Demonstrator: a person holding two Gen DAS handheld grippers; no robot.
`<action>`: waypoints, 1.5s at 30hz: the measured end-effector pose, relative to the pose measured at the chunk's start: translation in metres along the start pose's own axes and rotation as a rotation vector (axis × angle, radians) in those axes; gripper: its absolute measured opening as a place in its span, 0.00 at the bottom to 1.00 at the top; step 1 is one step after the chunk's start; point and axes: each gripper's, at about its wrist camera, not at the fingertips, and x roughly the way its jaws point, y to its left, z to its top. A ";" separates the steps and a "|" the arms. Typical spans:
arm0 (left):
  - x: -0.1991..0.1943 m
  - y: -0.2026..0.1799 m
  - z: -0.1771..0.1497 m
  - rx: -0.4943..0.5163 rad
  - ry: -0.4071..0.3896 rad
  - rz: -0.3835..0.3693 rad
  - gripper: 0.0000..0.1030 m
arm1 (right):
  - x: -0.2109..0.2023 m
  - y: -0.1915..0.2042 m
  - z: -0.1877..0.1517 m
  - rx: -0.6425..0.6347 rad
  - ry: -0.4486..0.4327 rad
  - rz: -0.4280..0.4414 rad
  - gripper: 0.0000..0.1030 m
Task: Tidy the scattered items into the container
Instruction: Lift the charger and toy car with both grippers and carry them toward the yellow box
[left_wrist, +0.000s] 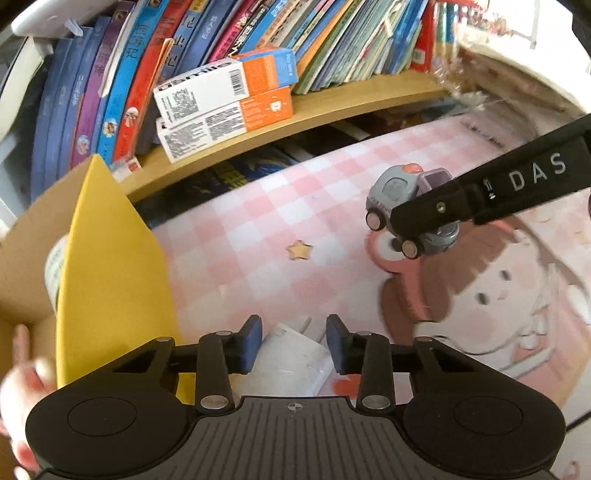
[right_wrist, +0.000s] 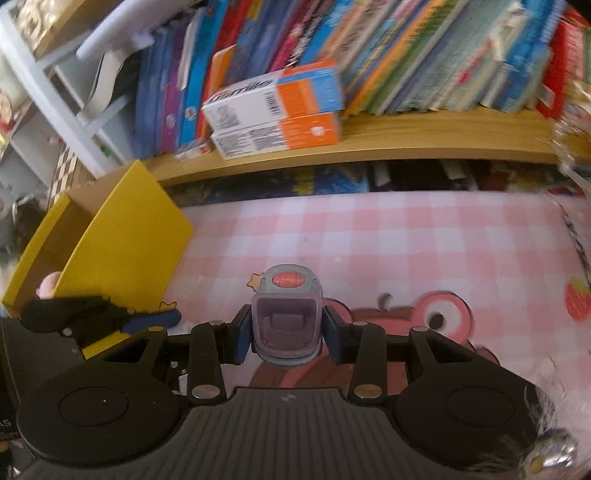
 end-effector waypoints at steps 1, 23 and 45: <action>-0.003 -0.003 -0.003 0.000 -0.002 -0.025 0.33 | -0.005 -0.002 -0.003 0.013 -0.004 0.001 0.36; -0.027 -0.014 -0.037 -0.003 0.000 -0.039 0.65 | -0.031 0.002 -0.046 0.081 0.034 0.019 0.36; -0.034 -0.014 -0.045 -0.019 -0.005 -0.104 0.63 | -0.032 0.012 -0.051 0.032 0.040 -0.022 0.34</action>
